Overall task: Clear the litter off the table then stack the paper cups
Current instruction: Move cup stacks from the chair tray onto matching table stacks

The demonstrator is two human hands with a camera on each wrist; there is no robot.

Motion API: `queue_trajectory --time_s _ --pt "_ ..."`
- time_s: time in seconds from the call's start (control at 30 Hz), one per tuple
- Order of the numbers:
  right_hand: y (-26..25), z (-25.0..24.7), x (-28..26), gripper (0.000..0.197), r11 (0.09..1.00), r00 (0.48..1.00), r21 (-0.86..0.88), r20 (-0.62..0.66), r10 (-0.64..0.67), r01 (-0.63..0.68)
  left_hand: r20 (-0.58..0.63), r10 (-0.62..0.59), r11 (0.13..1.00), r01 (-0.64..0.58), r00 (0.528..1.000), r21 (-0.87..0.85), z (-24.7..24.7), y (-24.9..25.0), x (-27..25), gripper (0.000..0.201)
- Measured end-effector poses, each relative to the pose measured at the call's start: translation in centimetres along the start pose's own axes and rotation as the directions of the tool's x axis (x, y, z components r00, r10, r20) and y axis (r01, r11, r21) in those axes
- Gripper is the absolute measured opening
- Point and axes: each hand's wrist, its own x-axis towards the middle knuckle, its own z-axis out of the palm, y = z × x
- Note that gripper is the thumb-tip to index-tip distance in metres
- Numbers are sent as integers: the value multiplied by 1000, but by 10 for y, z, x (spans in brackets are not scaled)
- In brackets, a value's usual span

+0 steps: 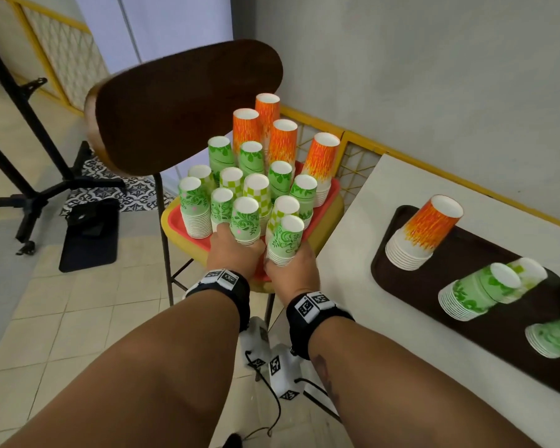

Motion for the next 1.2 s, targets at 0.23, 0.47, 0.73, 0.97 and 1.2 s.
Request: queue_trajectory --time_s 0.23,0.47,0.73,0.97,1.2 --pt "-12 -45 4 65 999 998 28 -50 -38 40 74 211 977 -208 975 -47 -14 38 -20 61" --pt "0 -142 11 60 986 969 97 -219 -114 137 212 407 911 -376 889 -169 36 113 -61 59" --pt "49 -330 1 55 983 875 132 -482 -52 131 319 551 831 -472 771 -294 144 202 -160 58" --pt "171 -426 23 54 995 810 58 -578 104 -86 400 568 822 -468 719 -325 220 209 -233 49" --pt "254 -413 46 56 969 817 147 -522 246 -198 417 567 824 -489 710 -288 262 209 -262 58"
